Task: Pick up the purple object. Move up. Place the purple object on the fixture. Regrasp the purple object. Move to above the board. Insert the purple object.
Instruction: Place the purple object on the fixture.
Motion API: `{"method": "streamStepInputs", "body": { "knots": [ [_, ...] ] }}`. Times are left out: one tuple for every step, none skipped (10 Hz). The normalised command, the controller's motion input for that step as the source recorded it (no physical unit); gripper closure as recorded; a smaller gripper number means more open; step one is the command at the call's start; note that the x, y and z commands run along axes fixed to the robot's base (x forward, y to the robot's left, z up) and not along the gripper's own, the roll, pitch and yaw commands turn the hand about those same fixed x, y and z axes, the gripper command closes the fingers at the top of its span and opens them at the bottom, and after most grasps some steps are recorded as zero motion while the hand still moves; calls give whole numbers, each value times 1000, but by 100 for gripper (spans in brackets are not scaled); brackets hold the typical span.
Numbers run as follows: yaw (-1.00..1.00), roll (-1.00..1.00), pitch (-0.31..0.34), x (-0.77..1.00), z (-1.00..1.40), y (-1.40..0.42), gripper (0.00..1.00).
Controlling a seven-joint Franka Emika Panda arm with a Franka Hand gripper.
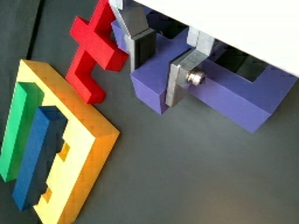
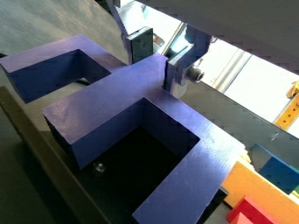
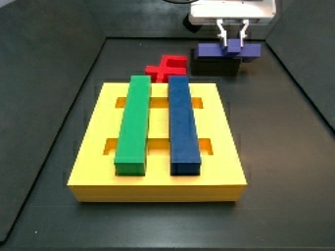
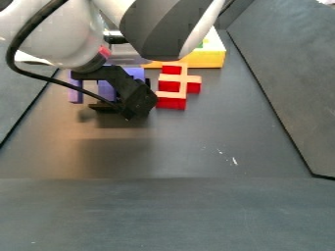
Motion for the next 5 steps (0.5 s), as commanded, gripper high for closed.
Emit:
{"method": "streamStepInputs", "body": {
  "knots": [
    [46, -6, -71, -103, -151, 57, 100],
    [26, -17, -49, -60, -140, 23, 100],
    [6, -9, -31, -71, -123, 0, 100],
    [0, 0, -20, -154, -83, 0, 100],
    [0, 0, -40, -189, -46, 0, 100]
  ]
}}
